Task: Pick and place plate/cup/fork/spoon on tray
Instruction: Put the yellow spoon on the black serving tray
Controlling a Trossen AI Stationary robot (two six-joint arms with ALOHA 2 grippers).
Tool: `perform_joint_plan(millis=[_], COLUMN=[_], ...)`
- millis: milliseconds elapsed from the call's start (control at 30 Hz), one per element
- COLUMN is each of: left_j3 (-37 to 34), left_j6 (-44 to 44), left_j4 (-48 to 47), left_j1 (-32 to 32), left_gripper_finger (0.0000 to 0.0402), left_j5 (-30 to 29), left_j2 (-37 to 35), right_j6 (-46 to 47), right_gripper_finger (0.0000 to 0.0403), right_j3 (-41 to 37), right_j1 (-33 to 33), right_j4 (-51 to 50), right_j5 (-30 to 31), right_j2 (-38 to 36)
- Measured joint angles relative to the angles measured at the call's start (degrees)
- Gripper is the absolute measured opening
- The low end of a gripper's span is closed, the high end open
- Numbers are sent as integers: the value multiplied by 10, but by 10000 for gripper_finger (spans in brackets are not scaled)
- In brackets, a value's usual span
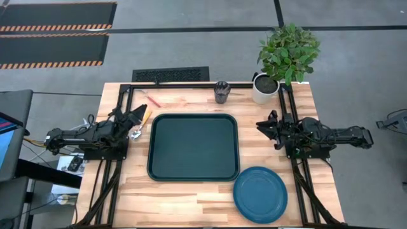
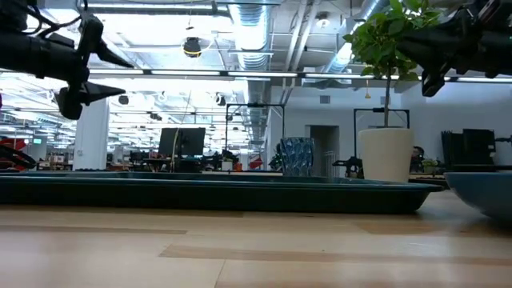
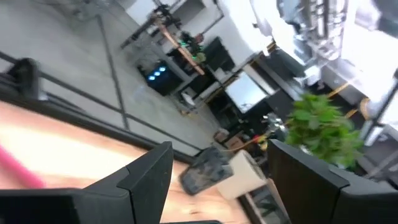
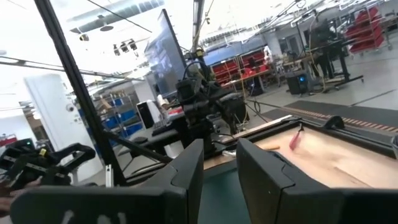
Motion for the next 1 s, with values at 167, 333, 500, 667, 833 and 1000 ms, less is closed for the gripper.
perform_joint_plan(millis=[167, 333, 500, 667, 833, 1000], left_j3=[0, 0, 0, 0, 5, 100], left_j6=[-25, -62, -111, -110, -6, 35], left_j4=[-21, -48, -66, 3, 158, 32], left_j1=[0, 0, 0, 0, 0, 0], left_gripper_finger=[249, 249, 249, 249, 249, 249], left_j5=[22, 35, 36, 110, 218, 204], left_j2=[0, 0, 0, 0, 6, 56], right_j6=[1, 1, 0, 0, -1, -1], right_gripper_finger=[123, 123, 123, 123, 123, 123], right_j3=[0, 1, 1, 1, 1, 1], right_j1=[12, 18, 17, 17, 17, 17], right_j4=[-3, -3, -5, -5, -5, -4], right_j5=[-1, -2, -2, -2, 0, 0], right_j2=[0, 0, 0, 0, 0, 0])
